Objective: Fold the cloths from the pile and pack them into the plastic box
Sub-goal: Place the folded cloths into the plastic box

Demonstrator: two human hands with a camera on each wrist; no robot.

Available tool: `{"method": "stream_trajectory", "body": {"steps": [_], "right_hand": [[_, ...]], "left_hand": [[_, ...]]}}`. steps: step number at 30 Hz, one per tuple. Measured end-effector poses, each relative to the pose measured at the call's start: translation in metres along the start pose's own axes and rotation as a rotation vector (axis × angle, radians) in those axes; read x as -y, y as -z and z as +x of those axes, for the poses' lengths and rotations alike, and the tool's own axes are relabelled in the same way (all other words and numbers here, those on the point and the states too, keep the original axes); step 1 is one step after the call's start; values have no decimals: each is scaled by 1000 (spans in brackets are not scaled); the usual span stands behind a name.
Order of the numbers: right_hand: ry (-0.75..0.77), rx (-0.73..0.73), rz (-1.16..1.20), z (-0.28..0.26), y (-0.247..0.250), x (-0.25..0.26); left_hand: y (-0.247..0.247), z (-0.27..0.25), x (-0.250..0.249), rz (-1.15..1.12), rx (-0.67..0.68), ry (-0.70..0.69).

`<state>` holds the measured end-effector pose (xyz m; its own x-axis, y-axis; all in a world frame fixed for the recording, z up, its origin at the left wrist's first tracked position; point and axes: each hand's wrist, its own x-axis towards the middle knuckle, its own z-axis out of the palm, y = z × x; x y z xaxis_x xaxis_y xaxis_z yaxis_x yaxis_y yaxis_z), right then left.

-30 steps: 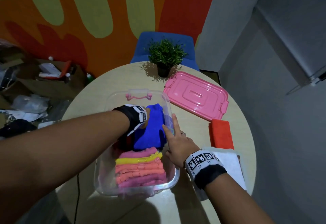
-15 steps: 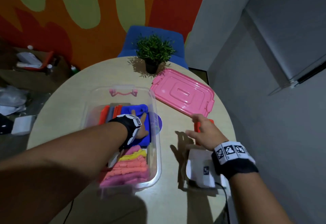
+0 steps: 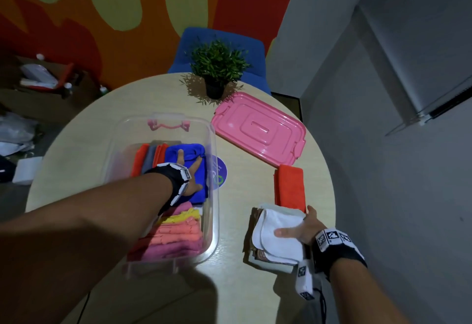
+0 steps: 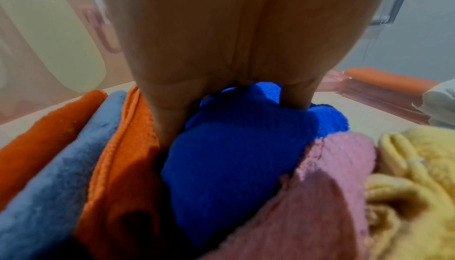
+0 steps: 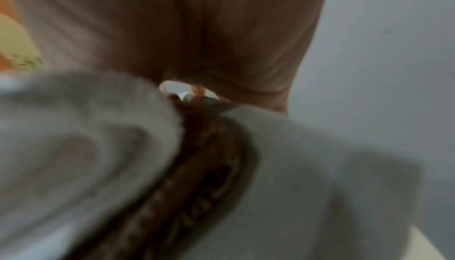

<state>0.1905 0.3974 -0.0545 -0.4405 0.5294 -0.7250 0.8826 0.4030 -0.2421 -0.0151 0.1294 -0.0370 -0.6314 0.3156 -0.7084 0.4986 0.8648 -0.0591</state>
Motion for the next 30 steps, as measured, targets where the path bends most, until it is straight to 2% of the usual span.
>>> {"method": "stream_trajectory", "body": {"steps": [3,6,8,11,14,17,20,22,24,26,30], "right_hand": [[-21,23,126,-3,-2,-3],[77,-4,168,-8,-7,-5],[142,-24,163,-10,-11,-5],[126,-139,99,-14,-14,0],[40,-202,-206,-23,-12,6],[91,-209,-190,-28,-8,7],[137,-268,-155,-34,-8,5],[159,-269,-107,-38,-10,2],[212,-253,-32,-40,-11,-4],[256,-224,142,-41,-12,-12],[290,-158,439,-44,-4,-30]], "left_hand": [[1,4,1,-84,20,19],[12,4,9,-265,11,51],[28,-6,11,-421,-145,80],[54,-30,1,-548,-516,79],[77,-60,-33,-598,-708,-116],[84,-89,-74,-671,-775,-315],[72,-108,-112,-810,-693,-420],[57,-108,-132,-827,-597,-399],[36,-104,-148,-827,-461,-326],[17,-98,-160,-832,-322,-227],[-23,-79,-162,-801,-58,-61]]}}
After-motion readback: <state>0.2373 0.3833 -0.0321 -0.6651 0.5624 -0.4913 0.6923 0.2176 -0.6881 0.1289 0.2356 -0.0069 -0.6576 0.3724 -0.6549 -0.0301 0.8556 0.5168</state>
